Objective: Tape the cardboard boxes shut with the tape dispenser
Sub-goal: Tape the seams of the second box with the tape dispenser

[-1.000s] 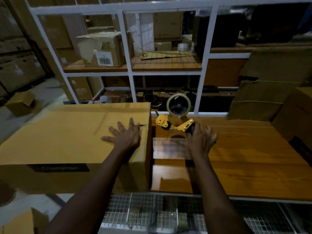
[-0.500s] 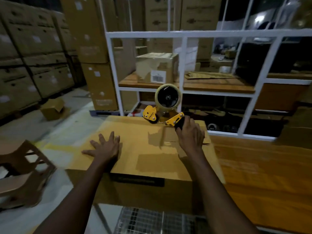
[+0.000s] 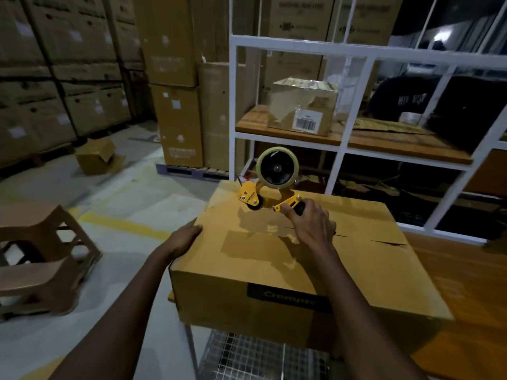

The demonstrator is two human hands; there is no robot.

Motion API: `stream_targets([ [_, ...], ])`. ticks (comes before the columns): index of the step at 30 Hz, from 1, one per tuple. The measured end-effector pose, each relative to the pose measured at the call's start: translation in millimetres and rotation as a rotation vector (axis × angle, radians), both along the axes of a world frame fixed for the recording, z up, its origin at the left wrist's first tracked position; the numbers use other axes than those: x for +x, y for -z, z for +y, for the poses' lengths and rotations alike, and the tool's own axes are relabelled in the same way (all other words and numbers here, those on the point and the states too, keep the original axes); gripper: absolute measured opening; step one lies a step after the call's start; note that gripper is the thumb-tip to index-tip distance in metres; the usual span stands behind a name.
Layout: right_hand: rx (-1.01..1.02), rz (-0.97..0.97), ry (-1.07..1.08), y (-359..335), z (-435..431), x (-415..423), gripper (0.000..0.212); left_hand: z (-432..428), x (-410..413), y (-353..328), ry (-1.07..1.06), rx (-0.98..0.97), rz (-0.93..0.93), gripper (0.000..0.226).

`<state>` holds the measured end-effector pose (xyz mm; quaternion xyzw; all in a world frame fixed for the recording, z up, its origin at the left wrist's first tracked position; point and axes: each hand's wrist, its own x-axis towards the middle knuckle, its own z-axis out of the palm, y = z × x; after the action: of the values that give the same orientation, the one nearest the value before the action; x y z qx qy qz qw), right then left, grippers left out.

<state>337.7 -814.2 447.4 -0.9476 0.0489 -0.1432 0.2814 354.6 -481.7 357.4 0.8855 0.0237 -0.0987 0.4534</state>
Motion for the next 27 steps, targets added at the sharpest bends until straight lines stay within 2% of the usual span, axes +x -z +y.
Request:
stream_targets([
  [5,-0.02,-0.074,-0.035,0,2,-3,0.054,-40,-23,-23,-0.062,-0.105,-0.053,0.046],
  [11,0.001,-0.067,-0.059,0,-17,-3,0.048,-99,-35,-19,-0.11,-0.174,-0.053,0.044],
  [18,0.047,-0.07,-0.075,-4,-61,-7,0.066,-167,-51,-17,-0.098,-0.197,-0.074,0.046],
  [22,0.033,-0.065,-0.074,-10,-88,-13,0.086,-190,-57,-15,-0.099,-0.145,-0.116,0.048],
  [27,0.044,-0.116,-0.067,-15,-116,-17,0.091,-202,-58,-21,-0.156,-0.028,-0.138,0.047],
])
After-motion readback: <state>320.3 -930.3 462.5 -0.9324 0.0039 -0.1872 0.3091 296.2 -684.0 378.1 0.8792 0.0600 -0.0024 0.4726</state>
